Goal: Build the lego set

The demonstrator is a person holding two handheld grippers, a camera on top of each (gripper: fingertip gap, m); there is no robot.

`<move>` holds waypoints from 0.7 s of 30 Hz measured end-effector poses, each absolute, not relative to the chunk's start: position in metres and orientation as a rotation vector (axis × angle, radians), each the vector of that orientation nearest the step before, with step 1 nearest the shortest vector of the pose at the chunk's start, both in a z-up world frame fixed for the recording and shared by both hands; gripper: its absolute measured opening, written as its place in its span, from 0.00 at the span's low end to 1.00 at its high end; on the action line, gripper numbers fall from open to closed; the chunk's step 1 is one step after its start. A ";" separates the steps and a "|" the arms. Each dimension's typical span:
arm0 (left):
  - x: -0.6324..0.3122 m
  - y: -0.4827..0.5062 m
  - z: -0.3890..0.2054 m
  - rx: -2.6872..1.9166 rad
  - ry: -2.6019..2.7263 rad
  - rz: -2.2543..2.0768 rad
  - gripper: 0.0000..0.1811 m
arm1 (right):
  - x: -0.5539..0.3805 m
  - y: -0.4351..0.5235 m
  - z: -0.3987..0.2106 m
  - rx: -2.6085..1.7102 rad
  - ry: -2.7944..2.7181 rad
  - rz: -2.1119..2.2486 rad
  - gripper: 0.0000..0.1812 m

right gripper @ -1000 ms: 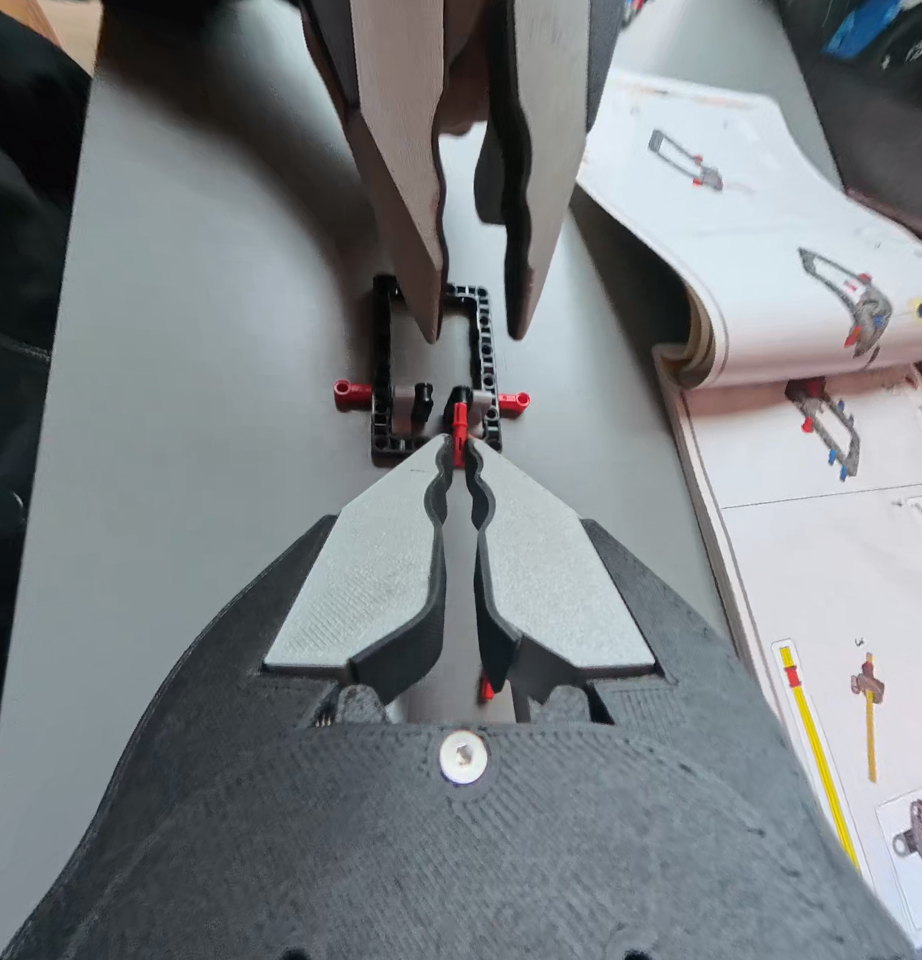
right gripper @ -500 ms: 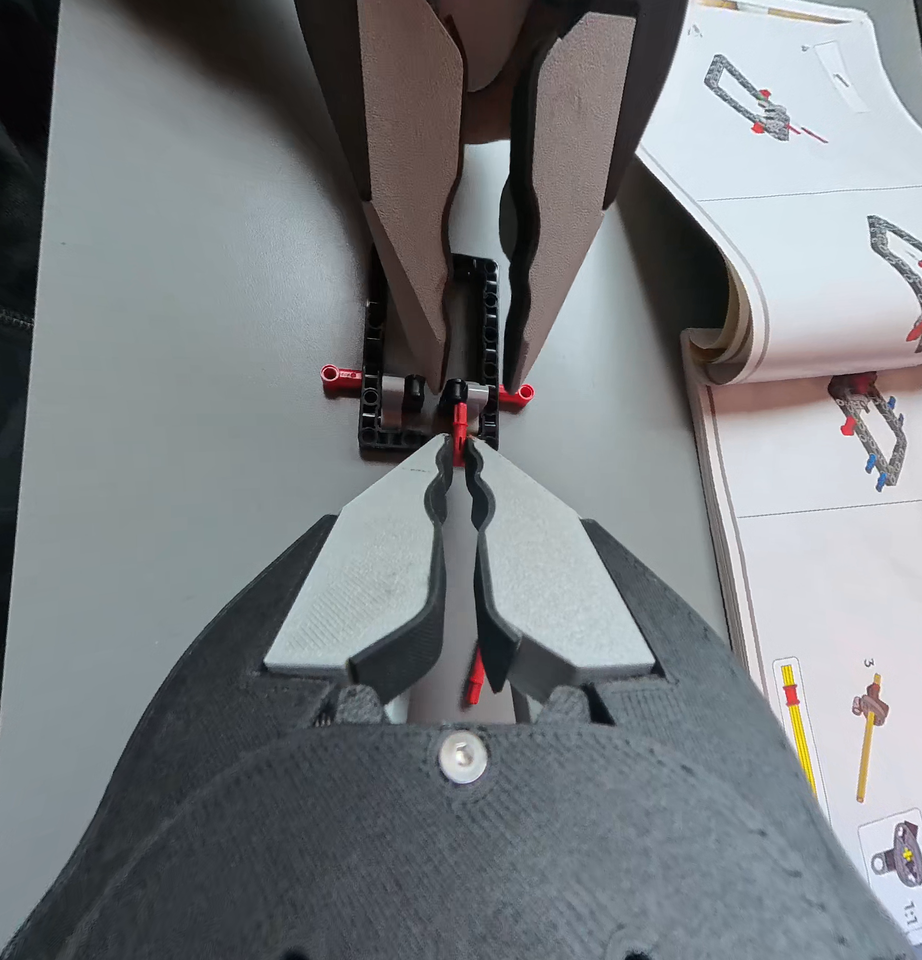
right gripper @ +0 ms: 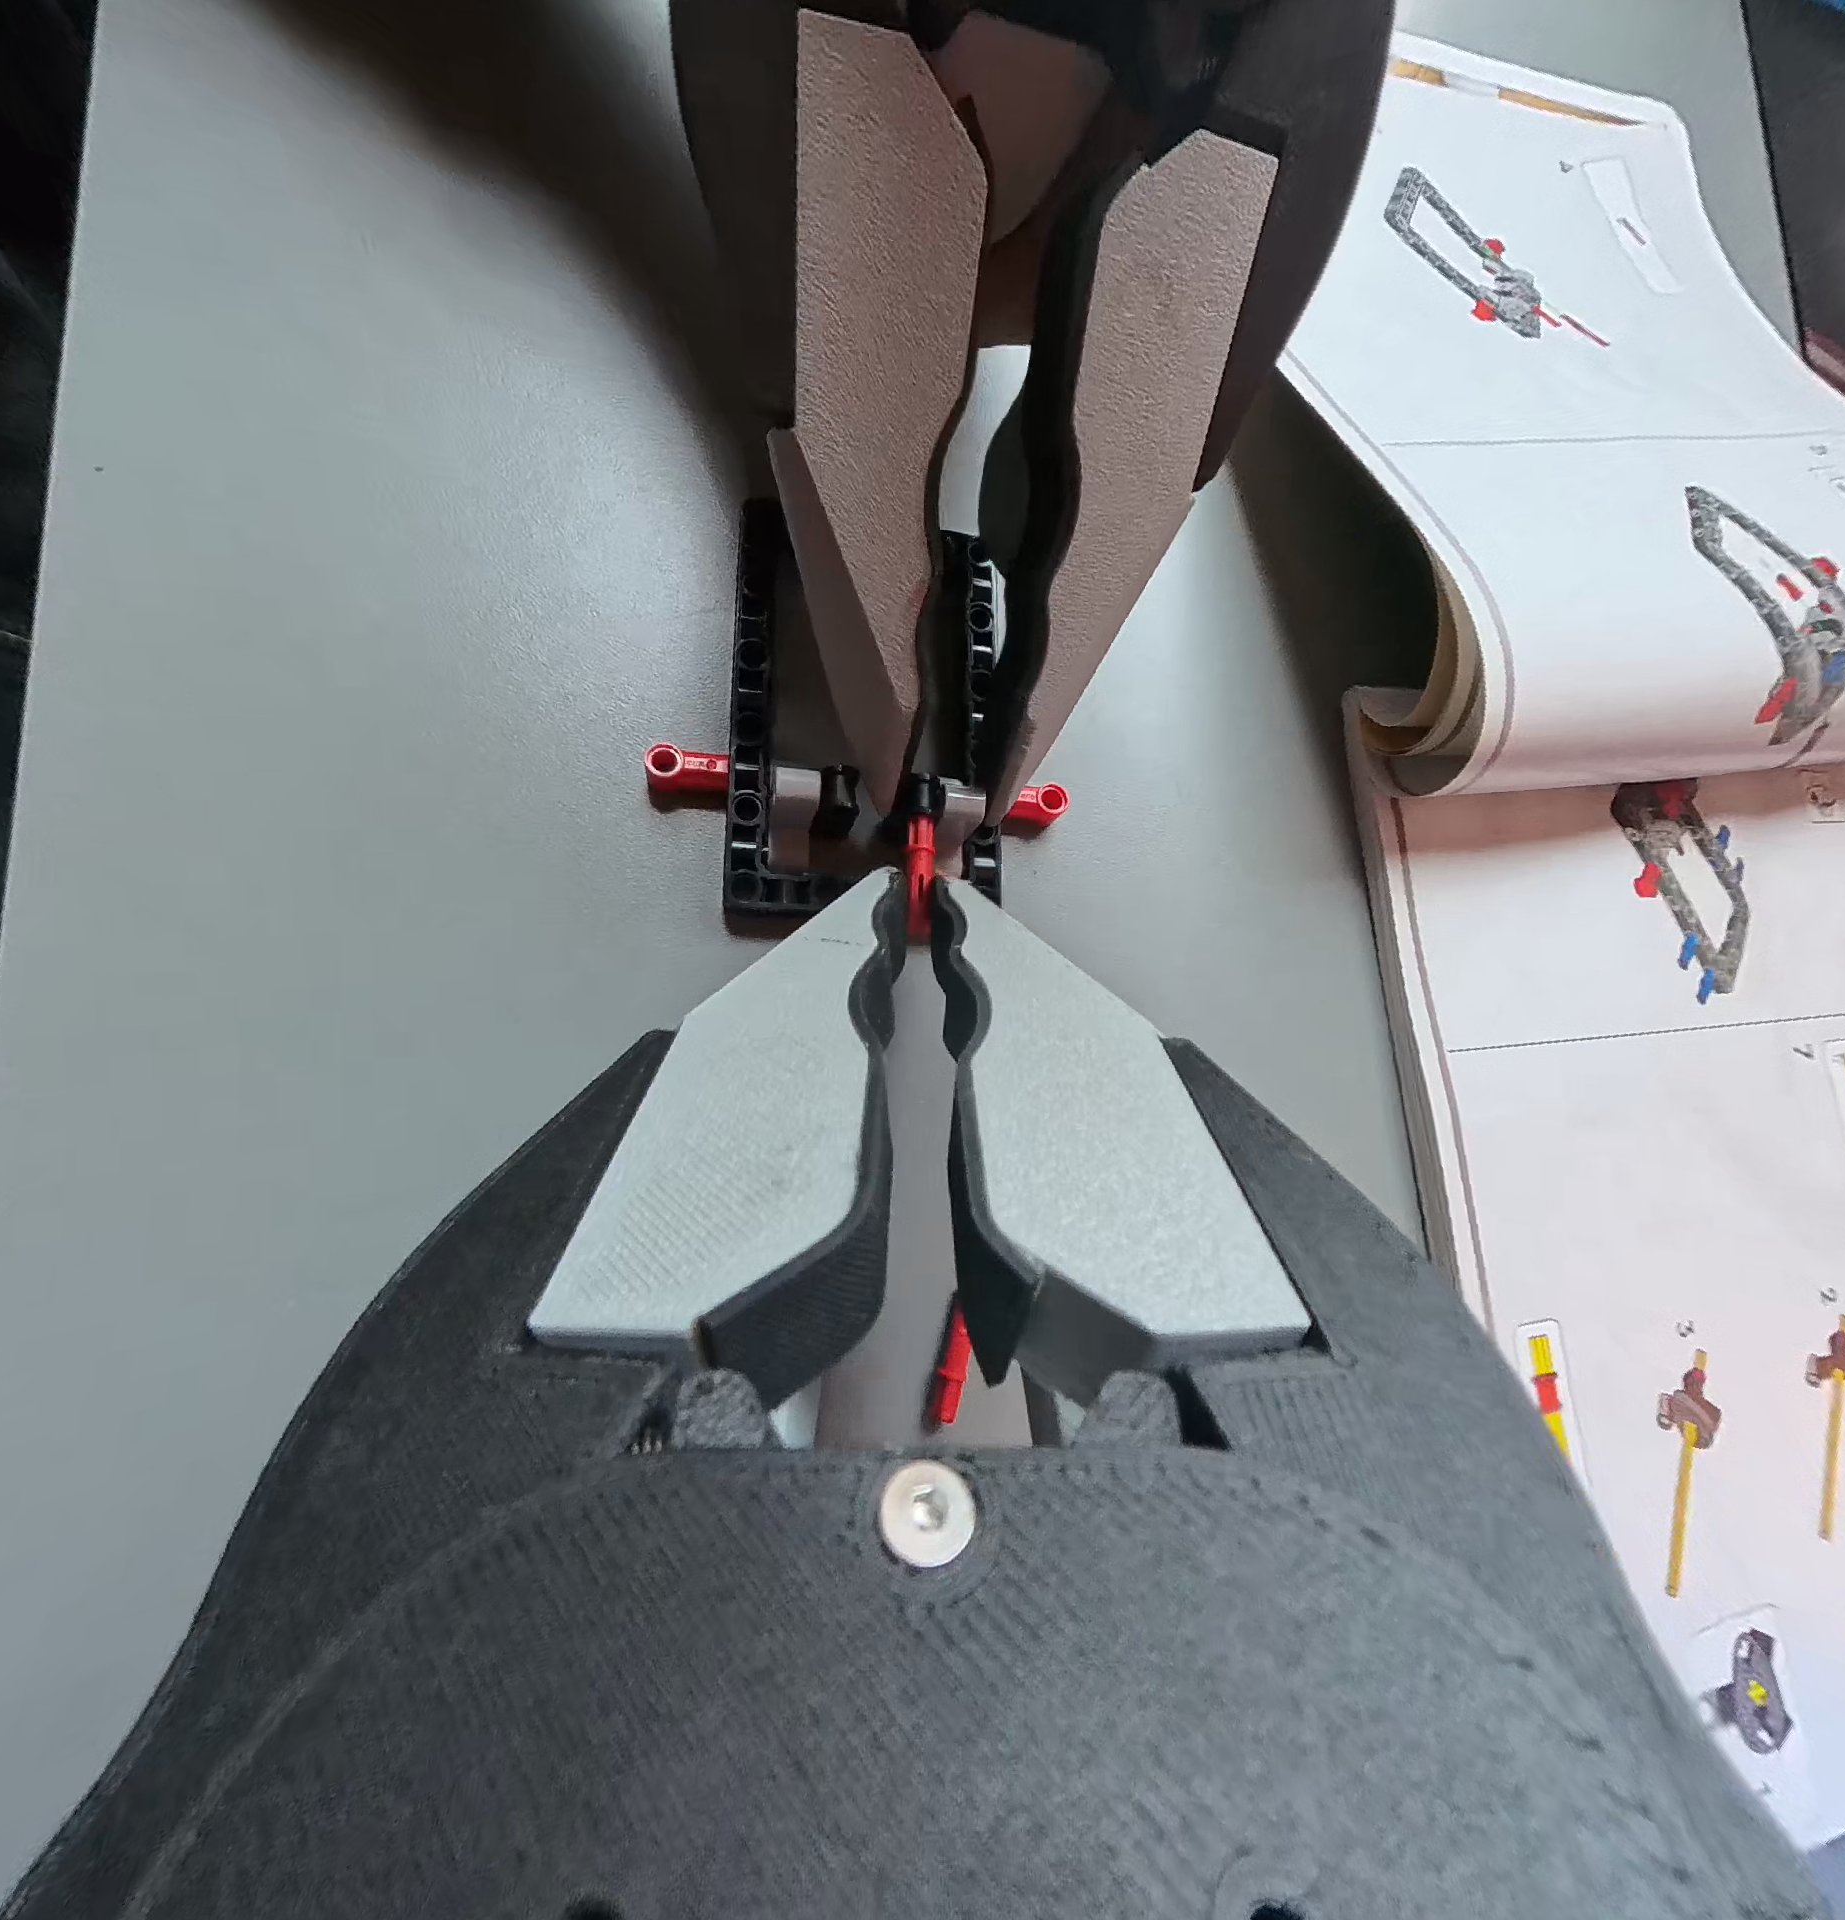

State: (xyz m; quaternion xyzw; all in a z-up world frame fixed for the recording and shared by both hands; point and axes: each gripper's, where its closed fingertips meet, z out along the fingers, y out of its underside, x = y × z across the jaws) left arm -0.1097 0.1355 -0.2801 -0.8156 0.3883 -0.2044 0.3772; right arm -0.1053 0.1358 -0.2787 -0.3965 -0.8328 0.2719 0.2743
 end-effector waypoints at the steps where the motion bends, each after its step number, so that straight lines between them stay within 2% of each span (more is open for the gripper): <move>1: -0.109 0.135 -0.280 -2.084 0.997 -0.516 0.08 | -0.106 0.135 -0.279 -1.057 -2.239 0.708 0.01; 7: -0.109 0.136 -0.280 -2.096 0.977 -0.500 0.08 | -0.106 0.137 -0.279 -0.954 -2.268 0.521 0.01; 21: -0.108 0.136 -0.281 -2.117 0.921 -0.499 0.07 | -0.110 0.134 -0.277 -0.803 -2.264 0.557 0.00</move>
